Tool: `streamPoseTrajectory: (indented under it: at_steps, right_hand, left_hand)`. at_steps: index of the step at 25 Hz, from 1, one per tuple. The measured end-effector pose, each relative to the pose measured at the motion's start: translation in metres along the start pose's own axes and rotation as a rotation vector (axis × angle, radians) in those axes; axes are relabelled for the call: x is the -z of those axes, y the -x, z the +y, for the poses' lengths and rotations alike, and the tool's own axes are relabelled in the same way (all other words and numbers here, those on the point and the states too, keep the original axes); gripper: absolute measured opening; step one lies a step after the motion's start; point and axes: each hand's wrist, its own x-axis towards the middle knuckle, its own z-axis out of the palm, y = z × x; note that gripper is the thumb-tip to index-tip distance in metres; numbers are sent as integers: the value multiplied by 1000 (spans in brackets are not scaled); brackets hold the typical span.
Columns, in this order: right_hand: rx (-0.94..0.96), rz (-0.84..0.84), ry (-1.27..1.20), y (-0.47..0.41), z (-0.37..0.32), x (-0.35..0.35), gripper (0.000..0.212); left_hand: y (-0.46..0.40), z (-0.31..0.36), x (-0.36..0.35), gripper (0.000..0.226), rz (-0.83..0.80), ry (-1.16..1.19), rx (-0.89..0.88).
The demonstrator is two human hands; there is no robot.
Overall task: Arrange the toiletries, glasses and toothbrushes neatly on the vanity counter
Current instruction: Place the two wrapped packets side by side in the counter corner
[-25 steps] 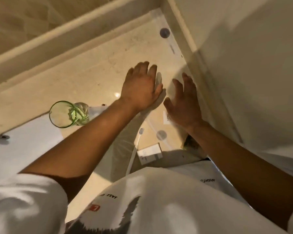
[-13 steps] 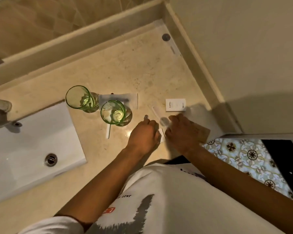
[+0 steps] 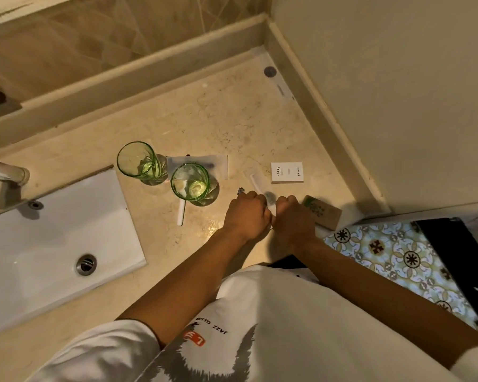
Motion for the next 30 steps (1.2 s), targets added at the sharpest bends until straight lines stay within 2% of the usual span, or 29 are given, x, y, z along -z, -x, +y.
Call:
streamPoseTrajectory:
  at_steps: [8, 13, 15, 20, 24, 26, 28, 30]
  right_hand:
    - [17, 93, -136, -9, 6, -1, 23]
    - [45, 156, -182, -12, 4, 8, 13]
    - [19, 151, -242, -15, 4, 11, 16]
    - [141, 313, -368, -19, -8, 28, 7]
    - [248, 520, -420, -38, -14, 47, 6]
    - [217, 570, -373, -54, -12, 56, 14]
    - [140, 531, -402, -71, -10, 62, 25]
    - [-6, 265, -627, -91, -6, 70, 28]
  left_hand:
    - [-15, -3, 2, 31, 21, 178, 64]
    - [-23, -4, 5, 31, 52, 357, 137]
    - [-27, -3, 8, 28, 121, 500, 214]
    - [-37, -5, 16, 17, 361, 720, 348]
    - [-58, -10, 41, 15, 453, 883, 370]
    - [-73, -12, 59, 15, 508, 924, 358]
    - [-89, -15, 74, 16, 558, 963, 363]
    - [-109, -17, 89, 18, 585, 1025, 384]
